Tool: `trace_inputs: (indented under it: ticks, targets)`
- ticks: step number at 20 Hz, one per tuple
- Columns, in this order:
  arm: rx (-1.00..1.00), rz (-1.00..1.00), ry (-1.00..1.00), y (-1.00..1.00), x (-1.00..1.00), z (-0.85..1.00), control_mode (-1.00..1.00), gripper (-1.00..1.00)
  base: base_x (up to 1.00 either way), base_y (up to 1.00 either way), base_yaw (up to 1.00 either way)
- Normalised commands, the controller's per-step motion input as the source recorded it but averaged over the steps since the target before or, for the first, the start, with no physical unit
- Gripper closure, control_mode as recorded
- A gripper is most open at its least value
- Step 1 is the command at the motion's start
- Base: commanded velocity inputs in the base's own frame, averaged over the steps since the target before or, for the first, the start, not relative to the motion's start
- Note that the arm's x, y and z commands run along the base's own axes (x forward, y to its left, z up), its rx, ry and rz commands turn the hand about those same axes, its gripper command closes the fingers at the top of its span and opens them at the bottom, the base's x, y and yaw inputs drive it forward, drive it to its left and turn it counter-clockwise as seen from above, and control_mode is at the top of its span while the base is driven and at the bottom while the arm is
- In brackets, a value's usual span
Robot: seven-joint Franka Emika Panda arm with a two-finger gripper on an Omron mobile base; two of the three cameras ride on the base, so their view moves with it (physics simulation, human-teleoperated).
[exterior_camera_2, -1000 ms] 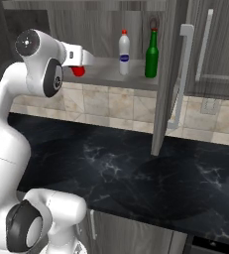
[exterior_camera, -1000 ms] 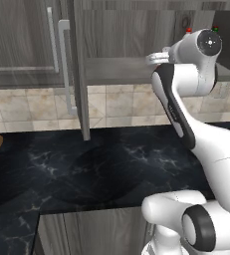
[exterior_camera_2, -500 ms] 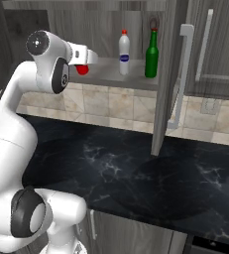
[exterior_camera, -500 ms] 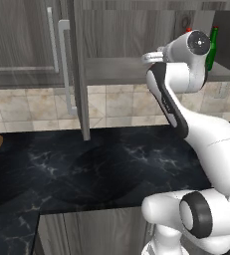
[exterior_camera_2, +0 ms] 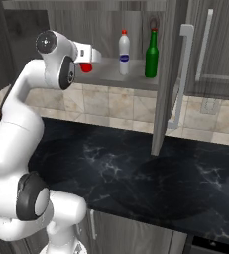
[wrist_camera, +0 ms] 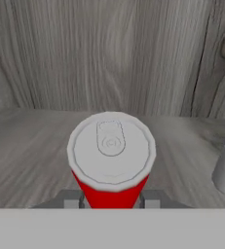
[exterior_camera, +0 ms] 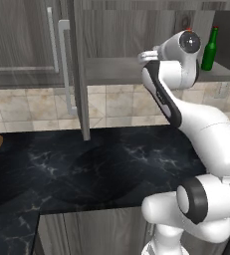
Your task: Pick the beer, bottled water, can from the counter and place them in the open cabinet.
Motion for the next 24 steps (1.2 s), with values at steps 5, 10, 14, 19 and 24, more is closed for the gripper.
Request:
trace_inputs:
  ticks: [5,10,14,19,24]
  targets:
    - [0.0,0.0,0.07,0.0,0.4,0.0,-1.0,1.0,0.0,0.0,0.0]
    - [0.0,0.0,0.04,0.0,0.37,0.0,-1.0,1.0,0.0,0.0,0.0]
    - [0.0,0.0,0.01,0.0,0.36,-0.02,-1.0,1.0,0.0,0.0,0.0]
    - [0.0,0.0,0.02,0.0,0.35,-0.07,-1.0,1.0,0.0,0.0,0.0]
    - [0.0,0.0,0.0,0.02,0.13,-0.11,-1.0,1.0,0.0,0.0,0.0]
